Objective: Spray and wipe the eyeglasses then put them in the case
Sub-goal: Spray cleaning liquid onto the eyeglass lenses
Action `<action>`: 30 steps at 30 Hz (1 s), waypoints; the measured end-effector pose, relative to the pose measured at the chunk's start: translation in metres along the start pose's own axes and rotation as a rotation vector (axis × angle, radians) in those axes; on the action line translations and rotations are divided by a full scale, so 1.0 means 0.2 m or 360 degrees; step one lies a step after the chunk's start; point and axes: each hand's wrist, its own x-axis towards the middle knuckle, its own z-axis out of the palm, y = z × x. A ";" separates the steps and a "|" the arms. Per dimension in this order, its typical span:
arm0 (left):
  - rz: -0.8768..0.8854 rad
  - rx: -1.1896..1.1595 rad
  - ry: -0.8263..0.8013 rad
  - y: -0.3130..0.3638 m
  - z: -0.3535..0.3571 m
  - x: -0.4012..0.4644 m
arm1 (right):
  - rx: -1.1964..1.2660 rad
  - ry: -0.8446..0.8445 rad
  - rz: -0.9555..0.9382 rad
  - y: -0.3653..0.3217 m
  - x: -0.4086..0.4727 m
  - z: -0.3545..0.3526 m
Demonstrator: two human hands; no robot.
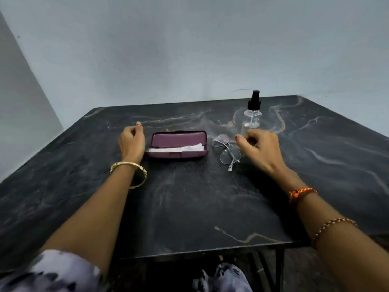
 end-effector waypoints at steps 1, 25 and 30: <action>-0.0053 -0.0039 -0.0045 0.00 0.00 0.01 | 0.0005 -0.0022 0.0017 0.00 0.00 -0.01; -0.0119 -0.0105 -0.0146 -0.03 0.07 0.02 | -0.0023 -0.0383 0.0236 0.00 -0.01 -0.05; -0.0098 -0.0100 -0.0135 -0.02 0.06 0.01 | -0.0140 -0.0137 0.0109 -0.02 -0.03 -0.03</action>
